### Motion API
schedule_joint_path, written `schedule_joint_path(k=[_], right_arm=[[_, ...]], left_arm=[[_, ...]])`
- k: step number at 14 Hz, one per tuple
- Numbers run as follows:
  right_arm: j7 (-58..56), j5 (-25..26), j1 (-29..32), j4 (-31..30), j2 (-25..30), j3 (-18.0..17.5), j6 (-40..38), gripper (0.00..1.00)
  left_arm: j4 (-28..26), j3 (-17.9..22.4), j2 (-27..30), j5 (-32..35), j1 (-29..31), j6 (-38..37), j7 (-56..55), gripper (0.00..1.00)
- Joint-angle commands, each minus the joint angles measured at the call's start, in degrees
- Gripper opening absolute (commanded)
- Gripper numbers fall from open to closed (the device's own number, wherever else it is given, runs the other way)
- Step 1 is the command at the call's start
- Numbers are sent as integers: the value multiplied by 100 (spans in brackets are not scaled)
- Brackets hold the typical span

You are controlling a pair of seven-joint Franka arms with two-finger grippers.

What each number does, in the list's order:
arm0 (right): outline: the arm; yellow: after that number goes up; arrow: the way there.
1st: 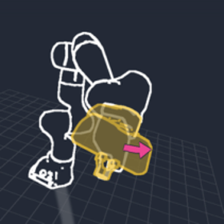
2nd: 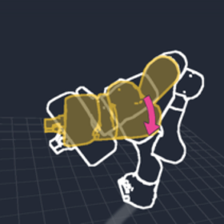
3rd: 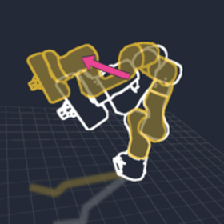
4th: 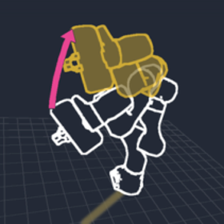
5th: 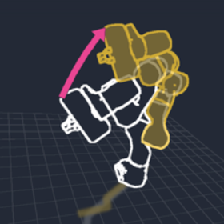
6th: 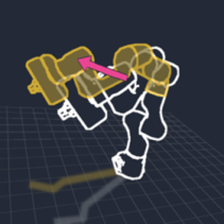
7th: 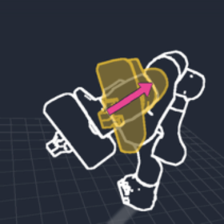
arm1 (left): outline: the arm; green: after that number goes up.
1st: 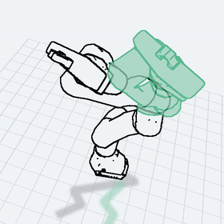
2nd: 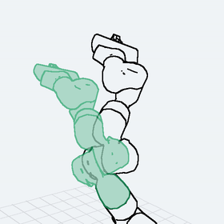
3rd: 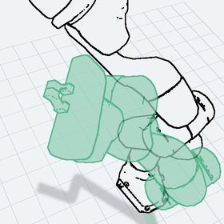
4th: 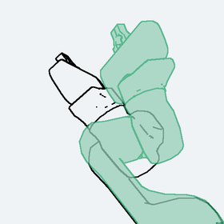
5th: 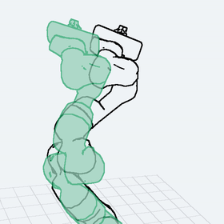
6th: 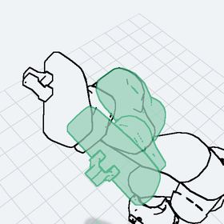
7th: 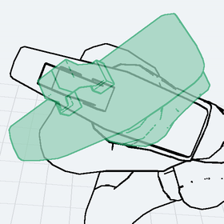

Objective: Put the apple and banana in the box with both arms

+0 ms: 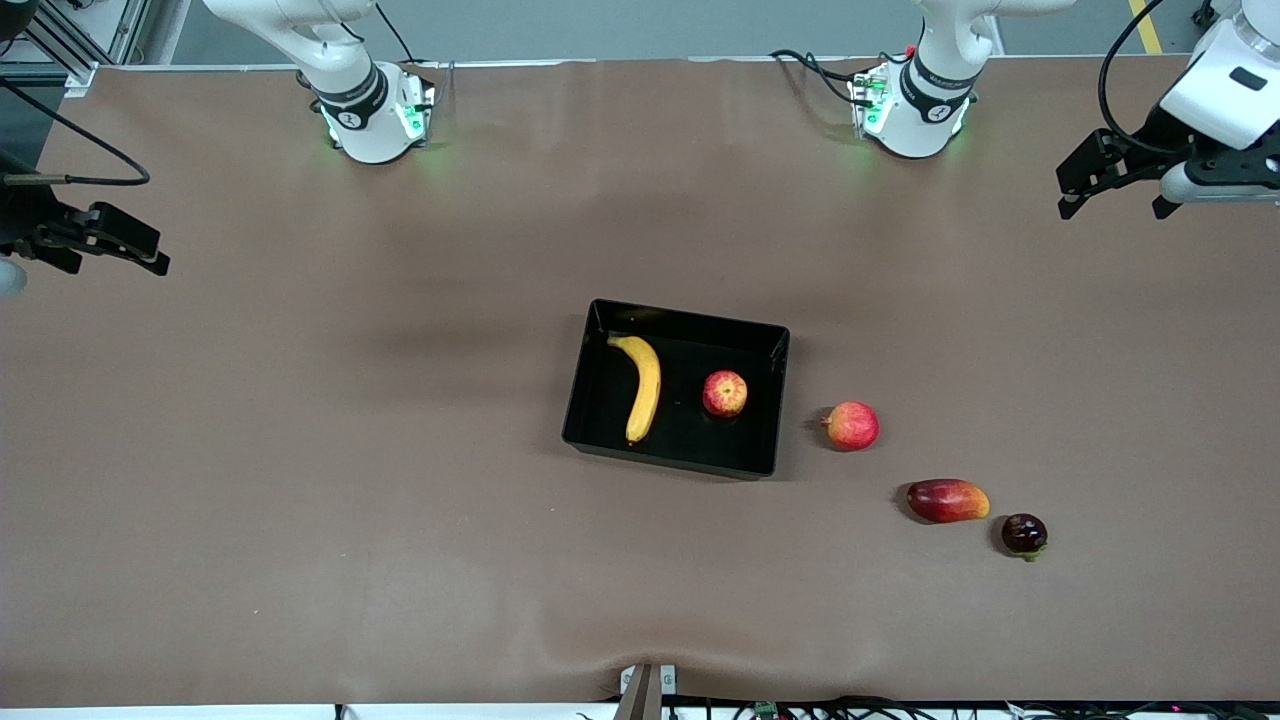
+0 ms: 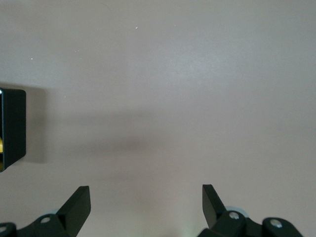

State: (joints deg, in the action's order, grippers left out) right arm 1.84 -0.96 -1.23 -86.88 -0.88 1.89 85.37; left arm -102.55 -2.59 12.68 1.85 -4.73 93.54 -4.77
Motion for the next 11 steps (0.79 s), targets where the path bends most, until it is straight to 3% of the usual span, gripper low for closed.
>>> schedule_joint_path(k=[1, 4, 11], right_arm=[[53, -10, -18, 48, -8, 4, -47, 100], [53, -19, -53, 39, -8, -4, -47, 100], [53, -19, -132, 48, -8, -4, -47, 100]], left_arm=[[593, 13, -361, -115, 33, -475, -7, 100], [1253, 22, -898, -115, 34, -819, -42, 100], [1299, 66, -908, -27, 69, -873, -60, 100]])
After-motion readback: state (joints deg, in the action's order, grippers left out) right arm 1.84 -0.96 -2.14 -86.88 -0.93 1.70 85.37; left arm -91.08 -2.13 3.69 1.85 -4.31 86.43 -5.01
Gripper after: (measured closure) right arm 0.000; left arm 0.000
